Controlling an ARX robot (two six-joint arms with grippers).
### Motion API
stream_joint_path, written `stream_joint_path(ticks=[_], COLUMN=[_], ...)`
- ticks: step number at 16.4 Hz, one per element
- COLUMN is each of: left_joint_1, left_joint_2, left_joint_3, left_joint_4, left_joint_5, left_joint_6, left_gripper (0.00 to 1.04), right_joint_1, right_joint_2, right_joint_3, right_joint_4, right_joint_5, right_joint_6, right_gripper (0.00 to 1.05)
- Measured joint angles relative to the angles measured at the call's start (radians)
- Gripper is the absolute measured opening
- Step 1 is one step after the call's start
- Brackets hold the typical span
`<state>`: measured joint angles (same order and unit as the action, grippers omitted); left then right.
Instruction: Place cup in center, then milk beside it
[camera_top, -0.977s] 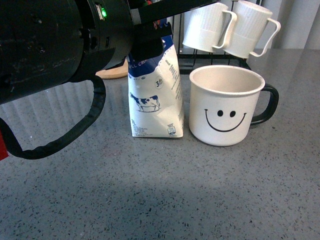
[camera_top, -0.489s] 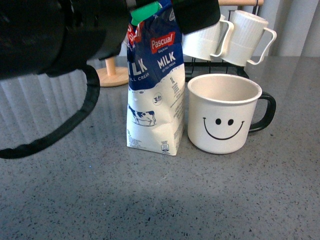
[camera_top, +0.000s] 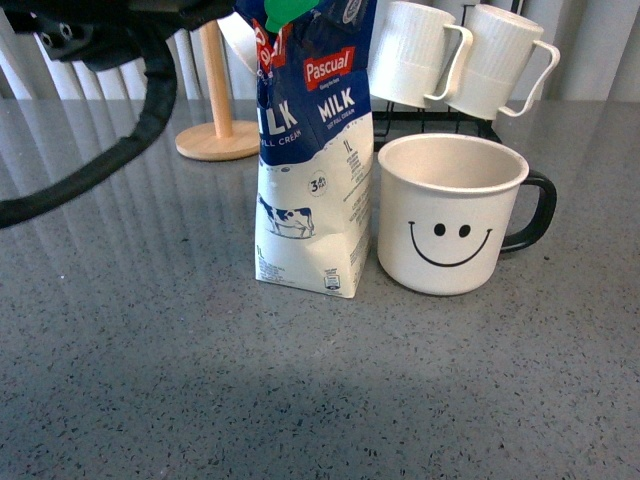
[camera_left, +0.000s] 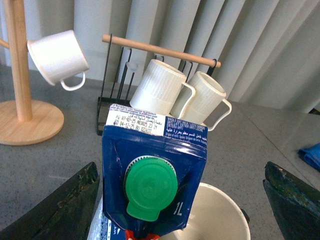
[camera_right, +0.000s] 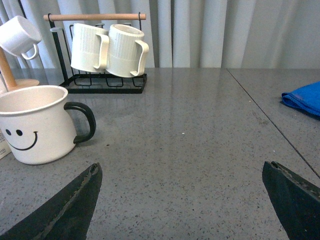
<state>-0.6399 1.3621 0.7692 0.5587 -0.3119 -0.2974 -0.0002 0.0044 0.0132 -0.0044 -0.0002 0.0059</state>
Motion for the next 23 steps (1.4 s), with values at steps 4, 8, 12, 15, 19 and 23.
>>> stream_joint_path(ticks=[4, 8, 12, 15, 19, 23], left_joint_1=[0.020, 0.056, 0.171, 0.211, 0.466, 0.532], left_joint_2=[-0.019, -0.066, -0.210, -0.335, -0.655, -0.781], left_joint_3=[-0.002, -0.008, -0.055, -0.133, -0.566, -0.650], left_joint_4=[0.011, 0.005, -0.032, -0.125, -0.065, -0.105], left_joint_5=[0.026, 0.065, 0.160, -0.062, 0.133, 0.202], left_joint_6=[0.037, 0.083, 0.172, 0.253, 0.280, 0.281], left_gripper=[0.98, 0.98, 0.98, 0.76, 0.01, 0.01], right_joint_1=[0.000, 0.000, 0.000, 0.000, 0.000, 0.000], right_joint_2=[0.000, 0.000, 0.000, 0.000, 0.000, 0.000], right_joint_3=[0.000, 0.000, 0.000, 0.000, 0.000, 0.000], right_joint_4=[0.000, 0.000, 0.000, 0.000, 0.000, 0.000], right_joint_5=[0.000, 0.000, 0.000, 0.000, 0.000, 0.000], right_joint_6=[0.000, 0.000, 0.000, 0.000, 0.000, 0.000], right_gripper=[0.98, 0.98, 0.98, 0.98, 0.98, 0.98])
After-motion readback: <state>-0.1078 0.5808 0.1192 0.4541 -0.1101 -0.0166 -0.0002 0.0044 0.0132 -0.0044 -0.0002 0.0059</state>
